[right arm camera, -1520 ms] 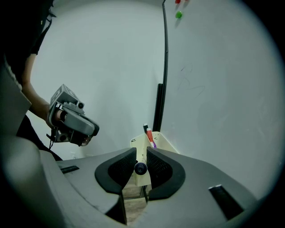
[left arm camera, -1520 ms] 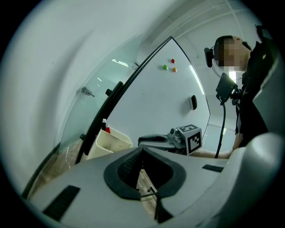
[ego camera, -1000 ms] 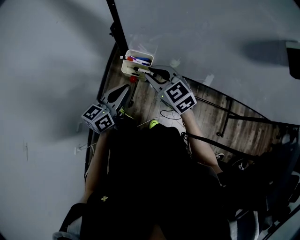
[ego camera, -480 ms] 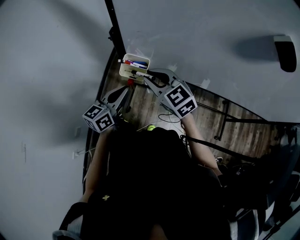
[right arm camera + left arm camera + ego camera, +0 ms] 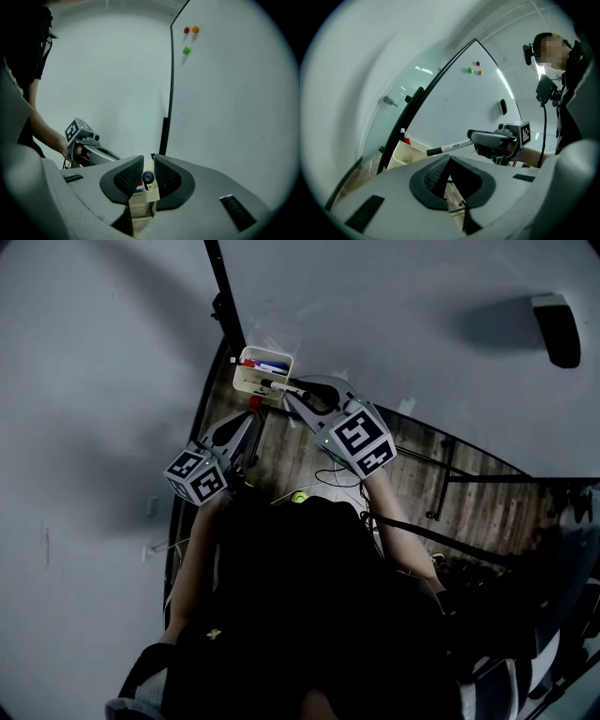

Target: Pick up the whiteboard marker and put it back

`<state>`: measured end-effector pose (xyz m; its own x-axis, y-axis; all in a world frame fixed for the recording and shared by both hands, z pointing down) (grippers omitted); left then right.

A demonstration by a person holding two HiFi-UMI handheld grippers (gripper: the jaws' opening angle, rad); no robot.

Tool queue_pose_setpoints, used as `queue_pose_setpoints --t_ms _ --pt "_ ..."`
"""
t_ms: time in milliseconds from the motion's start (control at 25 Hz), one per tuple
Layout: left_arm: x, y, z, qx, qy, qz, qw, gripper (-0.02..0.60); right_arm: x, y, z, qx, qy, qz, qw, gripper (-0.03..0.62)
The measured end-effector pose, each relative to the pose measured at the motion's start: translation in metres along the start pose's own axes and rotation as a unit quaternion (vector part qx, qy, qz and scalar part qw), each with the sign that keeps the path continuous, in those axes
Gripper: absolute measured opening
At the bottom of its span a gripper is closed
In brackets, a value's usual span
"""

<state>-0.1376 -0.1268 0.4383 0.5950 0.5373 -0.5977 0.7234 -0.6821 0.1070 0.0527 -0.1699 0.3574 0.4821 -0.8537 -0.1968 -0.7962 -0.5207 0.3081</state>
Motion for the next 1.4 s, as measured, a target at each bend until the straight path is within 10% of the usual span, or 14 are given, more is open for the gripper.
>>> queue_pose_setpoints --t_ms 1400 --pt "-0.009 -0.019 -0.008 -0.005 -0.038 -0.017 0.9991 0.014 0.018 0.004 0.009 0.0 -0.002 -0.05 0.999 0.075"
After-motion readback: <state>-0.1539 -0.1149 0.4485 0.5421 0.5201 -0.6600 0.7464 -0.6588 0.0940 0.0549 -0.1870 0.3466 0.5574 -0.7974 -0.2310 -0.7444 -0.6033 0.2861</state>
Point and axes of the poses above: the fingertips, and each gripper's own axes: y forward along the fingers, x to its right, z out of its top, the point moved 8 cm from there along -y, backward along the fingers, and after that the axes turned 7 degrees about -y, right-handed, at the moved point
